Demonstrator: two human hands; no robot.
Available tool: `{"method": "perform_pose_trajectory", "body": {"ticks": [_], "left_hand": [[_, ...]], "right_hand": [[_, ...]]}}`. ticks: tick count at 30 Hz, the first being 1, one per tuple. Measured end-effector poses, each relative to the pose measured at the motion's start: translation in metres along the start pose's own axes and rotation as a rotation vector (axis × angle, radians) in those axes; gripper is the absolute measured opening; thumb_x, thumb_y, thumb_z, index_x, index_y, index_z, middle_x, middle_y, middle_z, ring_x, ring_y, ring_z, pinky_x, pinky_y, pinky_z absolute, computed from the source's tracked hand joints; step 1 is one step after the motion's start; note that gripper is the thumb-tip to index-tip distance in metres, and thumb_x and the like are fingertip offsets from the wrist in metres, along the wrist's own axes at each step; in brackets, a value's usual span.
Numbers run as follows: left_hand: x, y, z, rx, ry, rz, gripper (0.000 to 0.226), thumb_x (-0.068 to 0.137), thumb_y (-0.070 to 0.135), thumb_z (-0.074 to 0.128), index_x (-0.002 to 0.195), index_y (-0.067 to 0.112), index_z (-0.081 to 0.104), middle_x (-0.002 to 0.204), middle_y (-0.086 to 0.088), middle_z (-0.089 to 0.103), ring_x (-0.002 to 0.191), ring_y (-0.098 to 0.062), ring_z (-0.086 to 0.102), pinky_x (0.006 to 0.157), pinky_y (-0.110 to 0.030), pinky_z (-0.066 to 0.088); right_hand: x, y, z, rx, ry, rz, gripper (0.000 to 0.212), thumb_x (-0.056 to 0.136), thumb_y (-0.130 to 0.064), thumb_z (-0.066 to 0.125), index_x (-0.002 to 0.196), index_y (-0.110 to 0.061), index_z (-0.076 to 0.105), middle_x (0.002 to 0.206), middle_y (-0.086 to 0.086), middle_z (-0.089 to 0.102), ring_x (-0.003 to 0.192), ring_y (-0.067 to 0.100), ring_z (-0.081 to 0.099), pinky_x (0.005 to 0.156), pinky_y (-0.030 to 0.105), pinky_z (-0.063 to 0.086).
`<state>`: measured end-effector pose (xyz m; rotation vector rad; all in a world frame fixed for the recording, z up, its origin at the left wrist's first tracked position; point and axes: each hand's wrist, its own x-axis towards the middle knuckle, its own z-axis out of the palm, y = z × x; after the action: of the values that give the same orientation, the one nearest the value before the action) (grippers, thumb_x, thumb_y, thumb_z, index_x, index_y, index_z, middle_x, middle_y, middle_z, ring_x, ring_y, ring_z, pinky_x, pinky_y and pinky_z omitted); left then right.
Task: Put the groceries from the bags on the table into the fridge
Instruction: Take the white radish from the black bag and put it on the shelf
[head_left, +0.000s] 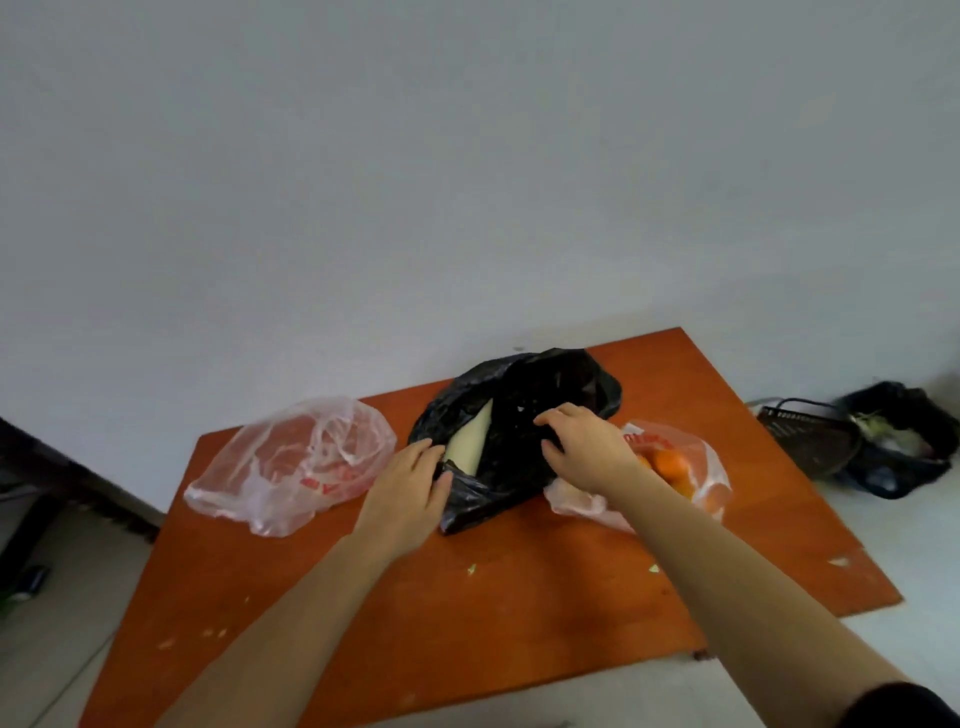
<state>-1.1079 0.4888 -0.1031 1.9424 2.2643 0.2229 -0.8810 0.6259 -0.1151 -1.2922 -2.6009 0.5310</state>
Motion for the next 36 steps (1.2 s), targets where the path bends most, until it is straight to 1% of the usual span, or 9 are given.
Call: {"method": "perform_pose_trajectory", "body": {"ticks": [6,12,16,18,23,26,30,34,36], "left_hand": [[0.058,-0.004,0.035,-0.204,-0.132,-0.101,0.047,0.105,0.037,0.038,0.146,0.014,0.039,0.148,-0.001,0.041,0.125,-0.015,0.049,0.098,-0.023,0.036],[0.125,-0.018,0.072,-0.185,-0.264,-0.221,0.052,0.103,0.038,0.042,0.146,0.01,0.034,0.144,-0.012,0.038,0.118,-0.03,0.052,0.09,-0.038,0.047],[0.153,-0.033,0.106,-0.18,-0.433,-0.387,0.064,0.098,0.048,0.046,0.143,0.005,0.03,0.142,-0.018,0.037,0.122,-0.039,0.048,0.087,-0.042,0.047],[0.159,-0.039,0.12,-0.147,-0.449,-0.406,0.073,0.094,0.054,0.052,0.142,0.006,0.027,0.142,-0.017,0.035,0.125,-0.038,0.044,0.086,-0.043,0.047],[0.172,-0.057,0.139,-0.1,-0.542,-0.426,0.095,0.079,0.061,0.069,0.139,0.01,0.015,0.136,-0.016,0.041,0.125,-0.036,0.042,0.088,-0.044,0.046],[0.183,-0.066,0.144,-0.102,-0.606,-0.437,0.11,0.076,0.061,0.071,0.149,0.011,0.006,0.137,-0.016,0.047,0.123,-0.036,0.05,0.088,-0.041,0.049],[0.181,-0.072,0.133,-0.165,-0.556,-0.454,0.098,0.077,0.057,0.071,0.147,0.013,0.018,0.122,-0.011,0.059,0.104,-0.034,0.063,0.074,-0.038,0.054],[0.176,-0.076,0.112,-0.356,-0.468,-0.569,0.11,0.071,0.054,0.079,0.152,0.014,0.016,0.134,-0.012,0.057,0.112,-0.034,0.062,0.086,-0.04,0.053],[0.176,-0.074,0.103,-0.429,-0.439,-0.595,0.11,0.068,0.055,0.08,0.152,0.017,0.02,0.133,-0.009,0.058,0.113,-0.033,0.061,0.088,-0.04,0.052]], "right_hand": [[0.061,0.012,0.047,0.028,-0.208,-0.055,0.036,0.102,-0.028,0.046,0.137,-0.023,0.054,0.13,0.002,0.06,0.112,0.023,0.062,0.089,0.04,0.054],[0.082,0.034,0.093,0.066,-0.308,0.027,0.038,0.104,-0.027,0.042,0.14,-0.025,0.052,0.131,0.002,0.057,0.1,0.021,0.064,0.081,0.034,0.054],[0.088,0.042,0.125,-0.039,-0.417,0.106,0.053,0.103,-0.027,0.042,0.155,-0.027,0.032,0.159,0.007,0.031,0.127,0.032,0.053,0.095,0.041,0.051],[0.089,0.04,0.14,-0.15,-0.487,0.119,0.064,0.101,-0.028,0.043,0.159,-0.029,0.016,0.167,0.009,0.012,0.137,0.035,0.043,0.107,0.043,0.04],[0.097,0.036,0.166,-0.316,-0.623,0.093,0.068,0.1,-0.032,0.043,0.16,-0.028,0.012,0.167,0.011,0.009,0.146,0.034,0.026,0.117,0.043,0.022],[0.096,0.035,0.174,-0.361,-0.661,0.111,0.07,0.1,-0.033,0.045,0.16,-0.028,0.011,0.168,0.009,0.003,0.148,0.034,0.019,0.119,0.045,0.018],[0.102,0.035,0.17,-0.288,-0.631,0.134,0.064,0.099,-0.036,0.044,0.159,-0.032,0.02,0.168,0.004,0.01,0.147,0.031,0.023,0.117,0.043,0.022],[0.114,0.035,0.16,0.025,-0.573,0.289,0.059,0.101,-0.034,0.046,0.157,-0.028,0.027,0.161,0.003,0.032,0.143,0.027,0.035,0.116,0.04,0.031],[0.118,0.033,0.155,0.261,-0.528,0.406,0.059,0.103,-0.031,0.046,0.158,-0.026,0.025,0.15,0.009,0.048,0.129,0.029,0.052,0.101,0.036,0.045]]}}
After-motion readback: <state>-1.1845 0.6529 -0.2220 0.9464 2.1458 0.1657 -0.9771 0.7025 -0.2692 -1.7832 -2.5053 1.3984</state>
